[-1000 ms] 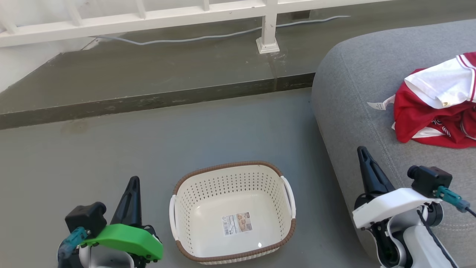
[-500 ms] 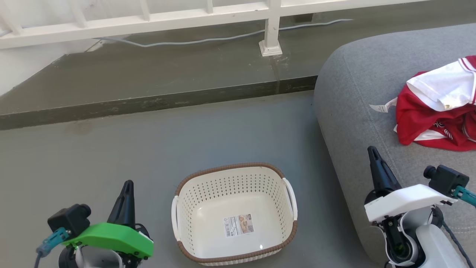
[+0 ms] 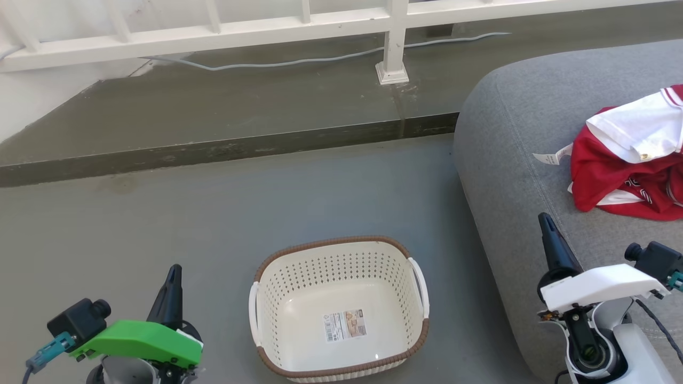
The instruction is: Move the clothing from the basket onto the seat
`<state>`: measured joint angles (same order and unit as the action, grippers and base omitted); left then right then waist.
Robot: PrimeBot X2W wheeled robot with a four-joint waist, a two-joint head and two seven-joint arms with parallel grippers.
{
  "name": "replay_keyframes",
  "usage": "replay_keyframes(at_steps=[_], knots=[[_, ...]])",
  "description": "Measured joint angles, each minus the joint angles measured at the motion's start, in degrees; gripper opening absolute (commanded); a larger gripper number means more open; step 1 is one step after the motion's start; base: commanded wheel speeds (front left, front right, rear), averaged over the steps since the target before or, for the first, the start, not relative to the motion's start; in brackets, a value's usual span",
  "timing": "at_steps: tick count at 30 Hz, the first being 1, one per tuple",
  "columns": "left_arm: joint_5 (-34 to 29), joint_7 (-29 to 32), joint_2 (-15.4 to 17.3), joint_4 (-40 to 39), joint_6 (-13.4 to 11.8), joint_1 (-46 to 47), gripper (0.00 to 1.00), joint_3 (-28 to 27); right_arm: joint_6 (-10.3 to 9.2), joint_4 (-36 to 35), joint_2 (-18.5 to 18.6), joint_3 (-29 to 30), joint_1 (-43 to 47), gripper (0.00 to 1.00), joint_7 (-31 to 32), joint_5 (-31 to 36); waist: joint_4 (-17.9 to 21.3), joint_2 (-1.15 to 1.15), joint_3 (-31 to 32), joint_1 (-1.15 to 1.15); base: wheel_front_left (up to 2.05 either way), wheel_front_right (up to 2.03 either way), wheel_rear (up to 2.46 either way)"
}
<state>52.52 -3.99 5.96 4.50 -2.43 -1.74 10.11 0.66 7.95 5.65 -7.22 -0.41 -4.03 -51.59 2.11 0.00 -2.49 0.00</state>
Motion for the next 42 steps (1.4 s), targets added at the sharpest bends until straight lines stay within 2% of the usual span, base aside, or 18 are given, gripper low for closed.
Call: replay_keyframes(at_steps=[42], knots=[[32.6, 4.0, 0.2, 6.5, 6.2, 2.1, 0.00, -6.3, 4.11, 4.9, 0.0, 7.0, -1.3, 0.00, 4.3, -32.8, -1.6, 0.00, 1.7, 0.00, 0.00, 0.00, 0.00]])
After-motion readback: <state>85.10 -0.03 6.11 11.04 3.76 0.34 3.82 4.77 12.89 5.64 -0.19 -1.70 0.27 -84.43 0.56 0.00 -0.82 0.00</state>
